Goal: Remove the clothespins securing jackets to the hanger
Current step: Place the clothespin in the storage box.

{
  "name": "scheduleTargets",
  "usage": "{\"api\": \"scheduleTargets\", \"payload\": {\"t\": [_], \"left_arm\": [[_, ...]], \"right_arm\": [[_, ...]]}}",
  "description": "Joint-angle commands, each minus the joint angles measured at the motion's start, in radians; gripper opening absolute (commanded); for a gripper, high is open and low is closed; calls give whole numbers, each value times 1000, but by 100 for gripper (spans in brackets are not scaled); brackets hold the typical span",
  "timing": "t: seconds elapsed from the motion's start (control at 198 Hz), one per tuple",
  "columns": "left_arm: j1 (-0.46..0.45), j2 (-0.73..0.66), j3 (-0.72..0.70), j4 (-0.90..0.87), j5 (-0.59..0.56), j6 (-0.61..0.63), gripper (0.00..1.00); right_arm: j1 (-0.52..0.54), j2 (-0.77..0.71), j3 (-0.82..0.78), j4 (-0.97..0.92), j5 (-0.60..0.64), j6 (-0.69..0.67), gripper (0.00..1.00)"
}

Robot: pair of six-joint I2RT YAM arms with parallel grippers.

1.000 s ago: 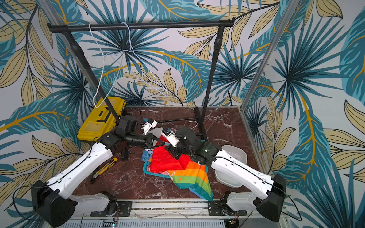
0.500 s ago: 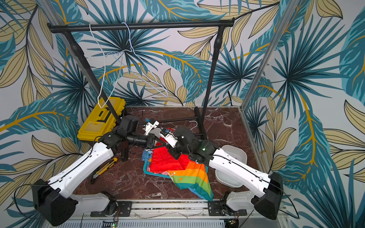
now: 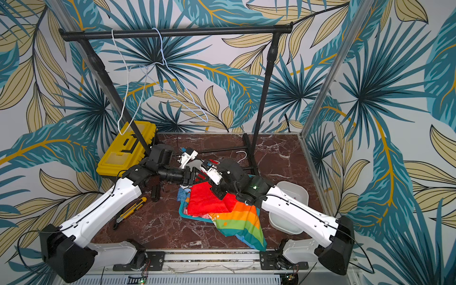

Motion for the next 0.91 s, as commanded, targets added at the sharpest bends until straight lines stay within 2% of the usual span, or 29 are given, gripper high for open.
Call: {"api": "scheduleTargets", "payload": {"t": [0.0,0.056,0.101,0.207,0.273,0.359,0.541,0.728,0.839,0.905], "left_arm": [[70,-74,12,7,-31,-3,79],[110,-103,-5,7,-48,-10,85],[125,-127,-18,8,-77,-5,88],[125,-159,-49,9,-158,1,89],[125,-163,-65,18,-161,9,89],[120,-160,-73,19,-167,20,89],[115,-149,-80,21,-172,24,89],[114,-152,-85,26,-179,26,90],[115,-150,-92,30,-183,24,90],[114,-147,-96,35,-179,23,90]], "right_arm": [[-31,-75,-51,17,104,90,0],[-71,-114,-74,8,146,144,0],[-157,-149,-99,-3,176,211,0],[-361,-235,-180,-65,280,404,0],[-502,-281,-241,-105,290,505,0],[-670,-332,-326,-132,270,605,0],[-964,-344,-502,-68,88,714,0],[-1124,-254,-615,50,-33,776,0],[-1133,-214,-626,80,-36,793,12],[-1133,-215,-630,91,-24,794,28]]}}
